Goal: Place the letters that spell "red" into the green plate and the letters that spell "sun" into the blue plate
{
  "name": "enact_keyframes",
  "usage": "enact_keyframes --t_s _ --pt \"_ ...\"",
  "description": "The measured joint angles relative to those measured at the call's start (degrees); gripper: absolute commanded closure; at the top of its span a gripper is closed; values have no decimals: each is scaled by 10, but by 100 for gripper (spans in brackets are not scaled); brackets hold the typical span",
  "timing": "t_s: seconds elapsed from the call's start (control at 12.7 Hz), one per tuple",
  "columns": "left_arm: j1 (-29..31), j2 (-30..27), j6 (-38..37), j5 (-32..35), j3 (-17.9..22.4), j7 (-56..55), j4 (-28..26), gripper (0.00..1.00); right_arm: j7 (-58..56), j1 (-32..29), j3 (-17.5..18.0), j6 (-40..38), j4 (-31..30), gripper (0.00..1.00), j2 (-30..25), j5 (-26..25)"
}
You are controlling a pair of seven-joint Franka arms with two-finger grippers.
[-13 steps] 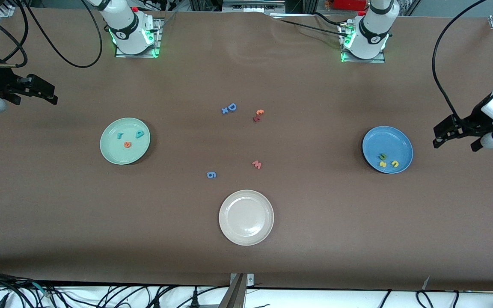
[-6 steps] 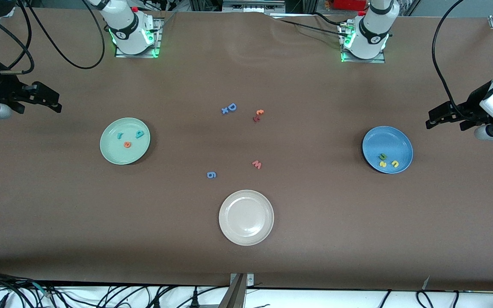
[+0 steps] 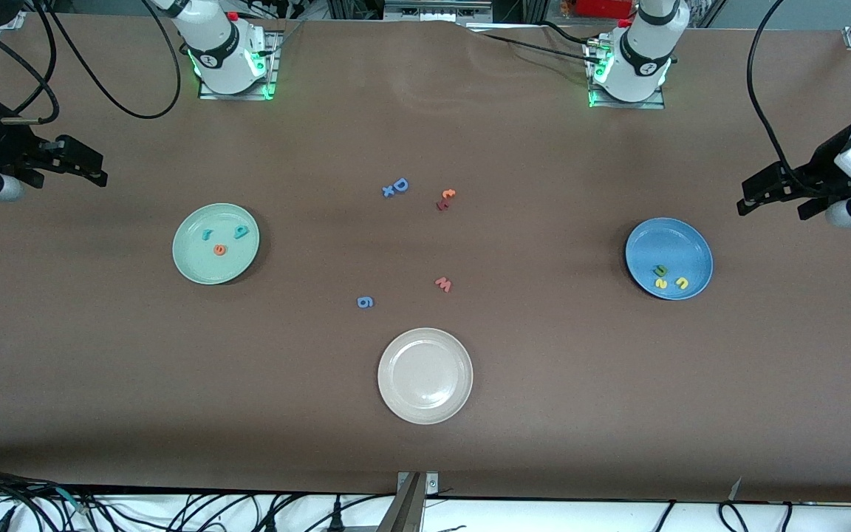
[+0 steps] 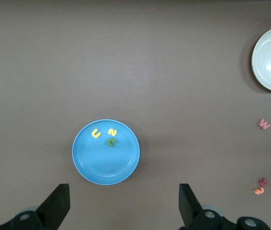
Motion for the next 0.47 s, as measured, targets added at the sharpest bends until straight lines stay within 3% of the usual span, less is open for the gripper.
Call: enact_keyframes --t_s 0.47 --pt "0 -10 0 0 -12 -9 0 0 -1 -2 0 -1 0 0 0 0"
